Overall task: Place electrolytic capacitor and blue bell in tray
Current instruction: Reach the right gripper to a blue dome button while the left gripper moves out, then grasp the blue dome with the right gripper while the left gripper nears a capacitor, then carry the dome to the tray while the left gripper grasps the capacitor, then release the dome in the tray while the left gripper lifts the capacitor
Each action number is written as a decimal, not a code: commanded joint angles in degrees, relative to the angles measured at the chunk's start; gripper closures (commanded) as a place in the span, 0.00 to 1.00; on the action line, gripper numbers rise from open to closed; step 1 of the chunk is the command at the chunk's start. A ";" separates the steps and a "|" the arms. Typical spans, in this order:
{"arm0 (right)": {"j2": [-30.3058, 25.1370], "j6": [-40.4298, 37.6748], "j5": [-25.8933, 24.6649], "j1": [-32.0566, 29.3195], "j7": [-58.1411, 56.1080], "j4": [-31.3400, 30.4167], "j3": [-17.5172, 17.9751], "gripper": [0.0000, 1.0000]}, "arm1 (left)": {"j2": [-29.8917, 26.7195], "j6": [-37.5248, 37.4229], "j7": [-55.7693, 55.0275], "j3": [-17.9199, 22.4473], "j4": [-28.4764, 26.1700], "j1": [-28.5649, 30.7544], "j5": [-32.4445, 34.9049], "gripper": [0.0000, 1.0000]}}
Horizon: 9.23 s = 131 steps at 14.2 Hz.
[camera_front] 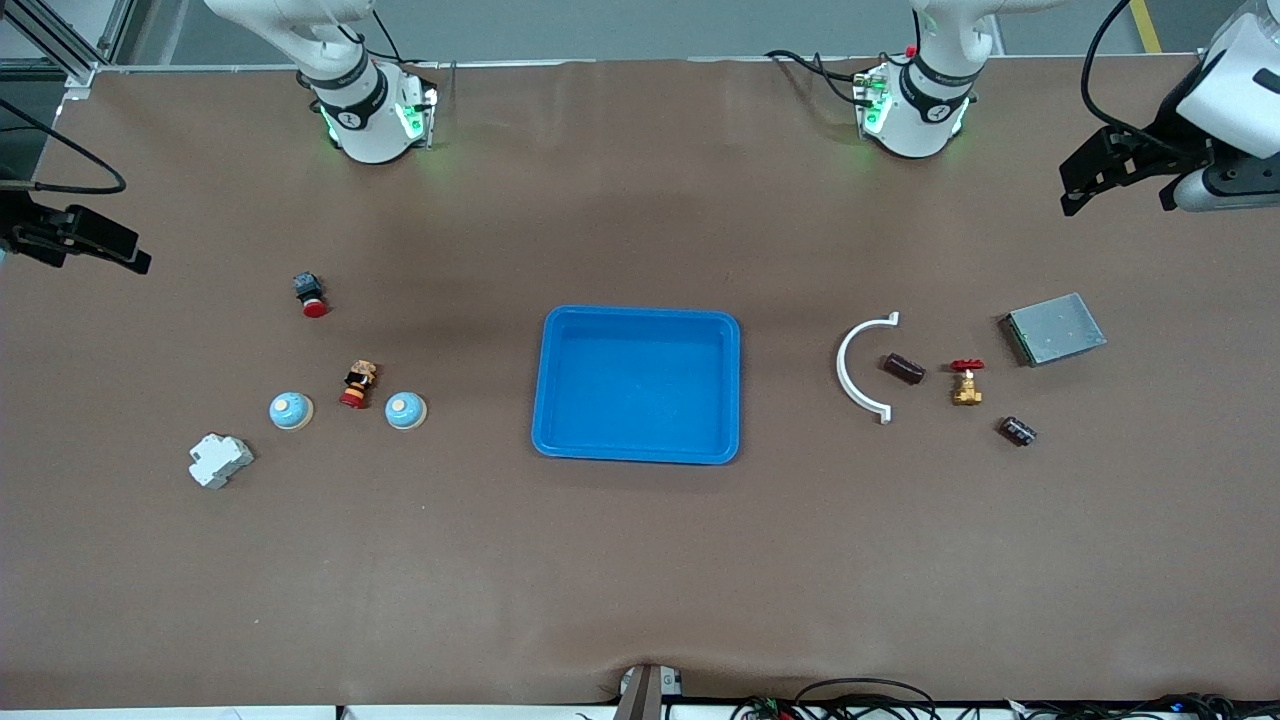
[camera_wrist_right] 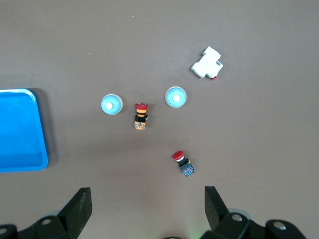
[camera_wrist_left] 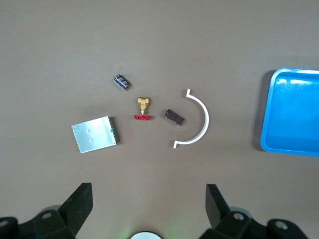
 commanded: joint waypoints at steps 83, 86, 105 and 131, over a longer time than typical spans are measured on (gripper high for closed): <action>33.56 38.48 2.80 16.37 4.52 -15.68 0.23 0.88 | 39.22 53.84 -20.13 2.33 -17.74 13.67 6.48 0.35; 30.13 35.57 4.82 22.77 19.07 -15.67 0.59 0.88 | 39.31 53.93 -20.12 2.33 -18.01 13.59 6.48 0.45; 35.66 43.12 12.65 39.76 41.62 -8.73 0.59 0.88 | 36.24 46.21 -21.97 1.11 -16.25 13.06 5.87 1.00; 38.56 46.20 12.30 42.31 41.01 -8.29 0.59 0.00 | 32.28 35.74 -56.06 -16.21 -14.05 5.16 2.09 1.00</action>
